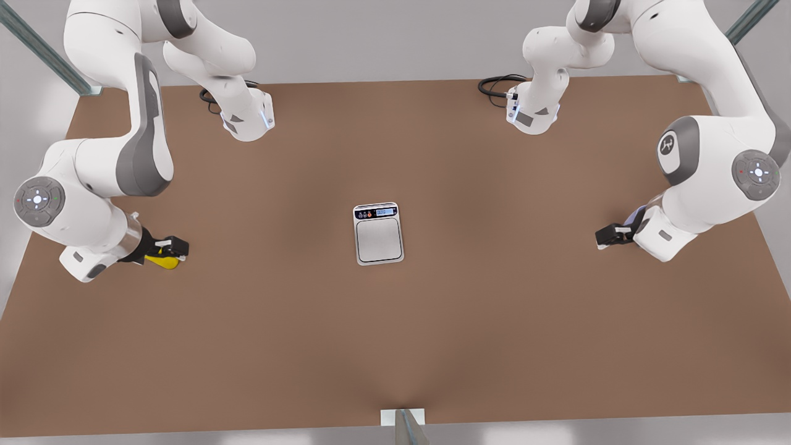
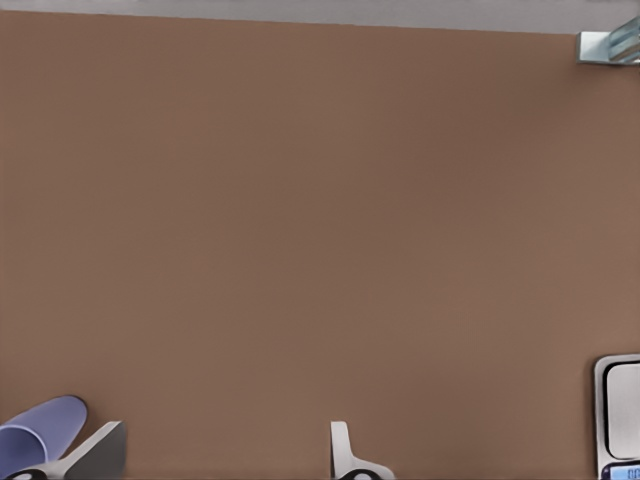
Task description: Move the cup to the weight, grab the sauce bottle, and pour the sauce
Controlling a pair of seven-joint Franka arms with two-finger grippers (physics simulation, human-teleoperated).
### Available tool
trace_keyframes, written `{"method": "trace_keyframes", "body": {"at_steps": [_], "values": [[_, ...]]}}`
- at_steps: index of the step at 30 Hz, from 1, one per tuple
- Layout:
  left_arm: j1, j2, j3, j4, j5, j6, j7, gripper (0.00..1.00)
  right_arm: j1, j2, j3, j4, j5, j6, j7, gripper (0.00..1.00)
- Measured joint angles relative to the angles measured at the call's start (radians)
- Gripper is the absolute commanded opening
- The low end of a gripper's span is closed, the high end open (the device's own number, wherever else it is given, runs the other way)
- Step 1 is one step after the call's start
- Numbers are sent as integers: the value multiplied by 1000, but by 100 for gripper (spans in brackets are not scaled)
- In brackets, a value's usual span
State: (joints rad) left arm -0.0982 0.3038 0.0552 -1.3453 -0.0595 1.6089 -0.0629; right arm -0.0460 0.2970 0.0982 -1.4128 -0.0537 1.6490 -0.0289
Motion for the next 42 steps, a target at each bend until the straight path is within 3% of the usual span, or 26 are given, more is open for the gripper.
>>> {"method": "trace_keyframes", "body": {"at_steps": [13, 22, 25, 29, 35, 42], "values": [[31, 11, 232, -108, -1, 81, 203, 100, -2, 10, 0, 4, -12, -6, -2, 100], [28, -62, 440, -420, -4, 295, 489, 100, -1, 20, 0, 6, -14, -4, -2, 100], [26, -141, 443, -577, -4, 403, 494, 100, -2, 22, 0, 6, -15, 0, -2, 100], [18, -176, 443, -671, -5, 473, 494, 100, -2, 24, 0, 6, -15, 1, -3, 100], [17, -187, 525, -745, -3, 535, 592, 100, -2, 30, 0, 6, -15, 2, -3, 100], [21, -152, 527, -762, -3, 595, 594, 100, -2, 36, 0, 8, -15, 3, -3, 100]]}}
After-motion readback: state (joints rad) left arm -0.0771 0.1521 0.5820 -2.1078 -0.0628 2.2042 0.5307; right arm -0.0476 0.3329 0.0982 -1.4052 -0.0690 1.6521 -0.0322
